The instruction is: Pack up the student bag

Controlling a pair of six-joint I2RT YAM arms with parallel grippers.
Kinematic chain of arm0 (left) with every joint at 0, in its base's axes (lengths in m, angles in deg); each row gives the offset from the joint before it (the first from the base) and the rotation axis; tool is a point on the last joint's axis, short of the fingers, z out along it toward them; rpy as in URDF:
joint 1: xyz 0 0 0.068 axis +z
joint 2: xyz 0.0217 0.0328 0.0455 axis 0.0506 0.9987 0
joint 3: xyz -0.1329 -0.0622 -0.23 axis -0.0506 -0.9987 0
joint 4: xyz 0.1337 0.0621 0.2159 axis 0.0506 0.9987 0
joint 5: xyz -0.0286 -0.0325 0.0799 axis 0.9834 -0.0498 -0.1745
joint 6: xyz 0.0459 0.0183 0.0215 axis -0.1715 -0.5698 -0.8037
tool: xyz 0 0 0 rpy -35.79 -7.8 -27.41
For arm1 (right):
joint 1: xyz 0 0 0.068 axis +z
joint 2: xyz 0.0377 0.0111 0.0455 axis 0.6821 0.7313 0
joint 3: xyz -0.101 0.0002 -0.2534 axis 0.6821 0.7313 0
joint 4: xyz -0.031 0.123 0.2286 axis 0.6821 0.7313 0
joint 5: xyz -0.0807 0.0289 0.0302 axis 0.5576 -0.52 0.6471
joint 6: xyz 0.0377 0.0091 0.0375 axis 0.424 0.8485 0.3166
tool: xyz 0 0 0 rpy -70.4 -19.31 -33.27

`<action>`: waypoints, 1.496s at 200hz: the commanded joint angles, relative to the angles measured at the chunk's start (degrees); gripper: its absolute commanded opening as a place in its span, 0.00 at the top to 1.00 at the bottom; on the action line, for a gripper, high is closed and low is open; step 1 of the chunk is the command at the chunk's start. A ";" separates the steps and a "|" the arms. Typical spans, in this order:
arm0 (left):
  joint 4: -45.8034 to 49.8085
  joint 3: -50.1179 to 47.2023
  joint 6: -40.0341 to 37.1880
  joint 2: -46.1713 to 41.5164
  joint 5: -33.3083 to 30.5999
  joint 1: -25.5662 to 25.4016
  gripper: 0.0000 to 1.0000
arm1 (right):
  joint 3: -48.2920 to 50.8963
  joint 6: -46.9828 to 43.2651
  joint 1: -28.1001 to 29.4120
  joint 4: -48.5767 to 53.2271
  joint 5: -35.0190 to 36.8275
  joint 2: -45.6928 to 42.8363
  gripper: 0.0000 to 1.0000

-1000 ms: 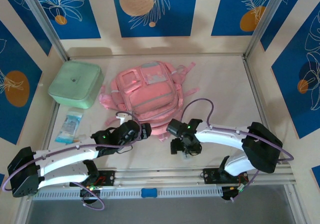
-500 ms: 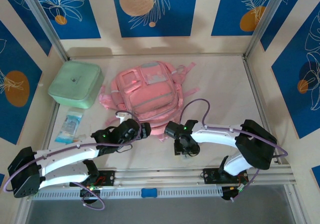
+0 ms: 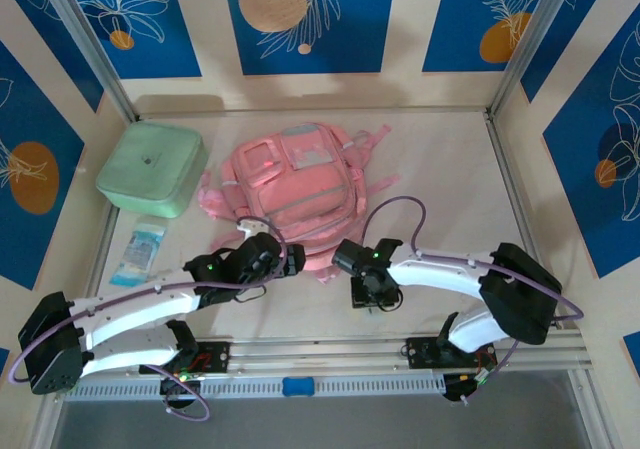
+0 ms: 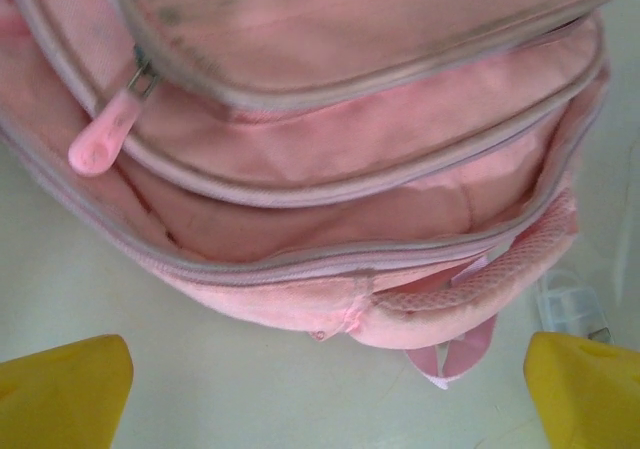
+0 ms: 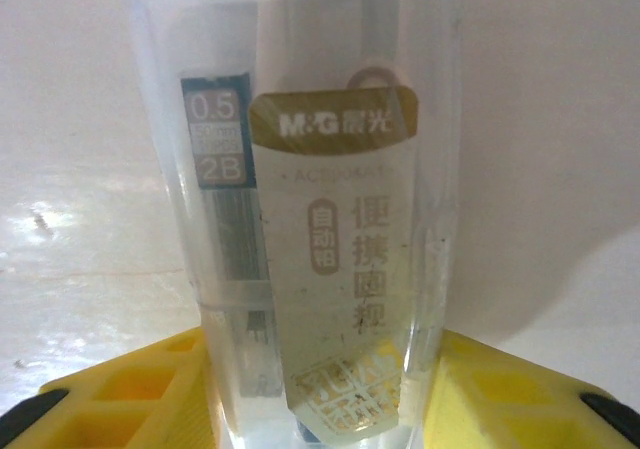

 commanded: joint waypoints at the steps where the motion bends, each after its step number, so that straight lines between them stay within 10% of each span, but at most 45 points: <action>1: 2.80 5.05 -11.54 -0.63 -1.12 1.08 0.01 | -0.07 -1.33 -1.83 3.14 0.08 -4.89 0.53; 46: 8.88 18.28 -39.17 6.81 0.06 3.26 0.00 | -2.06 -6.88 -8.91 5.82 -4.08 -13.43 0.53; 128: 8.48 28.53 -62.40 24.53 5.15 6.35 0.02 | -10.16 -16.81 -15.92 7.29 -6.78 -13.42 0.52; 231: 4.36 34.16 -63.60 34.43 0.55 15.12 0.28 | -11.09 -18.04 -19.62 4.72 -8.80 -12.95 0.53; 271: 1.53 33.20 -62.26 31.57 6.33 16.60 0.48 | -11.77 -18.90 -20.76 4.41 -10.01 -11.50 0.53; 299: 4.37 36.02 -60.46 34.67 6.71 17.16 0.81 | -12.04 -18.67 -20.74 3.50 -11.80 -10.60 0.53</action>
